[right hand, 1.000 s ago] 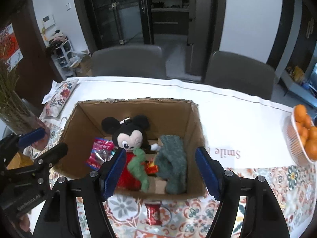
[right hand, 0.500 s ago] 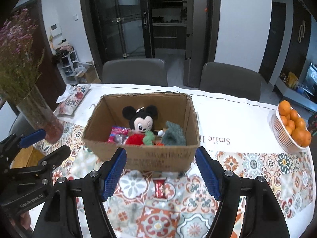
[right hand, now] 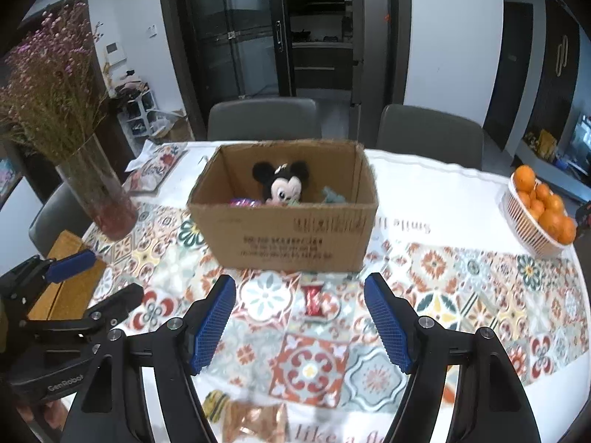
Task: Organize soft objects
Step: 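Move both tools down toward the Minion figure and gold biscuit packet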
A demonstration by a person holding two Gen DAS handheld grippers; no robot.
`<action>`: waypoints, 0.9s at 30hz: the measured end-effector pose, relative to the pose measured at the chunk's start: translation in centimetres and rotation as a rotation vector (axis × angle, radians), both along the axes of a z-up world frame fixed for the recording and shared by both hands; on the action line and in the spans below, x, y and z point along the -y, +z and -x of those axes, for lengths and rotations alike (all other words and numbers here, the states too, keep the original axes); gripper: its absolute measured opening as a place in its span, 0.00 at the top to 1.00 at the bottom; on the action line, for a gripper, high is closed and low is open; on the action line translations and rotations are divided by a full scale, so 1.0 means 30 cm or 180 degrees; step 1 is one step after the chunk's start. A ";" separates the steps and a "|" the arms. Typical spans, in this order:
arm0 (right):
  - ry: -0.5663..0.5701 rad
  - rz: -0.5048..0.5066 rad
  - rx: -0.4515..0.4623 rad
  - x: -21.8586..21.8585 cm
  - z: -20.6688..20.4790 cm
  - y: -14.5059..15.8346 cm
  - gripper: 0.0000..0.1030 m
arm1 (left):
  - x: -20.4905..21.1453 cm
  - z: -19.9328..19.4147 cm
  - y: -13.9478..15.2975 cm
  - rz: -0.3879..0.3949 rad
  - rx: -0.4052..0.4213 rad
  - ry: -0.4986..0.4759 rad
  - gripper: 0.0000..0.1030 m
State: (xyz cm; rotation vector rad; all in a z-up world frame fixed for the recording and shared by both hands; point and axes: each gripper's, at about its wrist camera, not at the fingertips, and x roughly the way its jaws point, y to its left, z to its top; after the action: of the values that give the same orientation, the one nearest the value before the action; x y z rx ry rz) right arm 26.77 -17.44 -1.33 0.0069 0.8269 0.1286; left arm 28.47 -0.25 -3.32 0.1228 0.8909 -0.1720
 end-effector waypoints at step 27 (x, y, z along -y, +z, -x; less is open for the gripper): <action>0.0075 -0.0391 -0.0877 -0.004 0.224 -0.307 0.29 | -0.005 0.259 -0.277 0.0079 -0.0713 -0.0220 0.26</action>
State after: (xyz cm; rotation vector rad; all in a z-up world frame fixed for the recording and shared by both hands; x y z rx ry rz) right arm 20.05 -17.33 -10.53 0.1330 1.0933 0.2037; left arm 20.69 -0.11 -11.63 0.1127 1.1079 -0.2648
